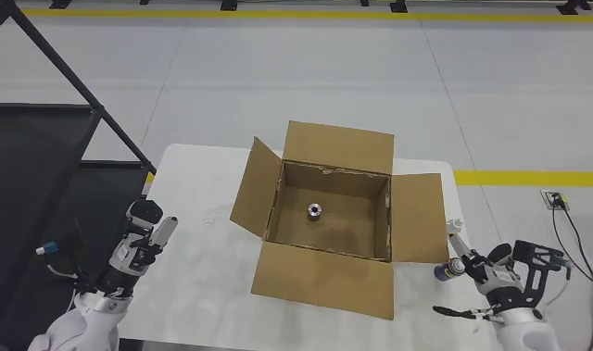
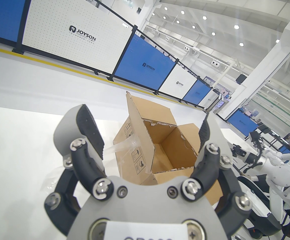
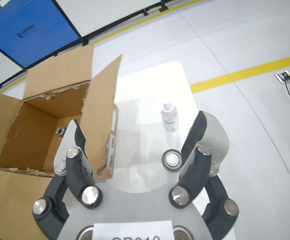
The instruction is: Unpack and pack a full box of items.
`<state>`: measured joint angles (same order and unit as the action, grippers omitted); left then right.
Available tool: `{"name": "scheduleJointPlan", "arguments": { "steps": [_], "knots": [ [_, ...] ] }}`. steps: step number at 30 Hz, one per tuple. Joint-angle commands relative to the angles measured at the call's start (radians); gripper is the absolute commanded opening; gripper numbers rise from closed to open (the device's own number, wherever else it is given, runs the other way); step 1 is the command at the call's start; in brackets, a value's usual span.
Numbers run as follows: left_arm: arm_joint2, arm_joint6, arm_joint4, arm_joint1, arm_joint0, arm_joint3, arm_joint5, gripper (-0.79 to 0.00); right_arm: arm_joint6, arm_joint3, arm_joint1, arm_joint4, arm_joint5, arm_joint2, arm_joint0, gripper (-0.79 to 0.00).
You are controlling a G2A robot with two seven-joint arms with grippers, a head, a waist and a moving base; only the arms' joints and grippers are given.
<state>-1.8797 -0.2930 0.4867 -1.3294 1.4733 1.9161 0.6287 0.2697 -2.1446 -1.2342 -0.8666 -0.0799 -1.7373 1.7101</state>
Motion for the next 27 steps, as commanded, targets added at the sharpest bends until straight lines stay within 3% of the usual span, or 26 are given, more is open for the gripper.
{"name": "scheduleJointPlan", "arguments": {
  "steps": [1, 8, 15, 16, 18, 22, 25, 27],
  "knots": [
    [0.0, 0.0, 0.0, 0.0, 0.0, 0.0, 0.0, 0.0, 0.014, 0.0, 0.001, 0.039, 0.054, -0.009, 0.005, 0.0],
    [0.0, 0.0, 0.0, 0.0, 0.0, 0.0, 0.0, 0.0, 0.296, 0.095, 0.016, 0.24, 0.154, -0.052, -0.095, 0.0],
    [0.0, 0.0, 0.0, 0.0, 0.0, 0.0, 0.0, 0.0, 0.435, 0.225, 0.034, 0.428, 0.256, -0.109, -0.218, 0.0],
    [0.0, 0.0, 0.0, 0.0, 0.0, 0.0, 0.0, 0.0, 0.458, 0.243, 0.037, 0.448, 0.264, -0.112, -0.236, -0.028],
    [0.0, 0.0, 0.0, 0.0, 0.0, 0.0, 0.0, 0.0, 0.503, 0.287, 0.043, 0.482, 0.272, -0.122, -0.277, -0.203],
    [0.0, 0.0, 0.0, 0.0, 0.0, 0.0, 0.0, 0.0, 0.578, 0.371, 0.055, 0.518, 0.276, -0.12, -0.358, -0.209],
    [0.0, 0.0, 0.0, 0.0, 0.0, 0.0, 0.0, 0.0, 0.602, 0.421, 0.062, 0.525, 0.279, -0.108, -0.407, -0.268],
    [0.0, 0.0, 0.0, 0.0, 0.0, 0.0, 0.0, 0.0, 0.601, 0.445, 0.065, 0.526, 0.271, -0.099, -0.431, -0.252]
  ]
}}
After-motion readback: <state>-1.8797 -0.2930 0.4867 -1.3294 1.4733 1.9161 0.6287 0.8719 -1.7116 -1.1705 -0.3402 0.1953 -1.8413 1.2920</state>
